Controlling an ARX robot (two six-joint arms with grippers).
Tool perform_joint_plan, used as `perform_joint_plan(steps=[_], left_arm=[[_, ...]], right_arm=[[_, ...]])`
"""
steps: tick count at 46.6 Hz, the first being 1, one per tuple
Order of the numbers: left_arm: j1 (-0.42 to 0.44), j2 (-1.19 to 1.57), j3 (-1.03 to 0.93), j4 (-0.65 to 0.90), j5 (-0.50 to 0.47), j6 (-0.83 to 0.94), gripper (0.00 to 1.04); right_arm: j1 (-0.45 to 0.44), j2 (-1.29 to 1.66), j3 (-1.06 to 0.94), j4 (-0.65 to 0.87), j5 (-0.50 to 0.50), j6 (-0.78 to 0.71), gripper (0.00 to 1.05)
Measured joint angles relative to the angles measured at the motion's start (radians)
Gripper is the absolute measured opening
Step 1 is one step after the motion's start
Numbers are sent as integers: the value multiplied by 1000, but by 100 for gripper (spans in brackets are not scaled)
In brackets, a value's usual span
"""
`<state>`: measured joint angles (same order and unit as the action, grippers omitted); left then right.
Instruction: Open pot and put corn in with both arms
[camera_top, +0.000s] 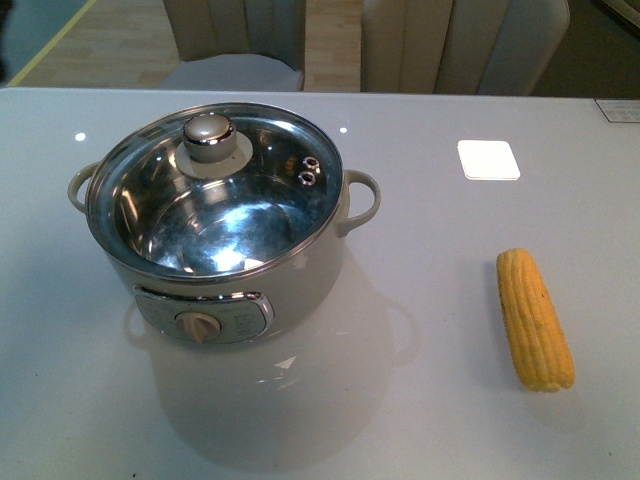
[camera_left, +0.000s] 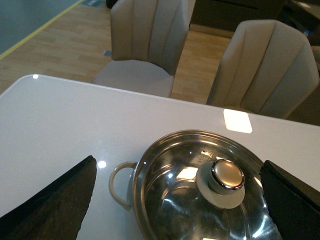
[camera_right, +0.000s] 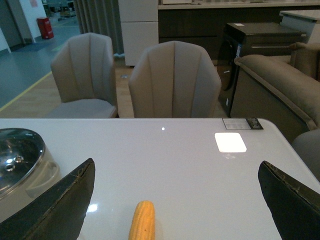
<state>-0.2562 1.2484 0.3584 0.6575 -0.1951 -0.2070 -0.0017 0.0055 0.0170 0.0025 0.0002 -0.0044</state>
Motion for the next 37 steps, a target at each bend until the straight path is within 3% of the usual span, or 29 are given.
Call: perform_joint_plan(steps=[15,37], left_arm=[[-72,469,233,184,-8,74,98],[-167,726,347,219,-16,91,98]], right_arm=[[0,0,0,0,0,0,96],[0,0,0,0,0,0,96]])
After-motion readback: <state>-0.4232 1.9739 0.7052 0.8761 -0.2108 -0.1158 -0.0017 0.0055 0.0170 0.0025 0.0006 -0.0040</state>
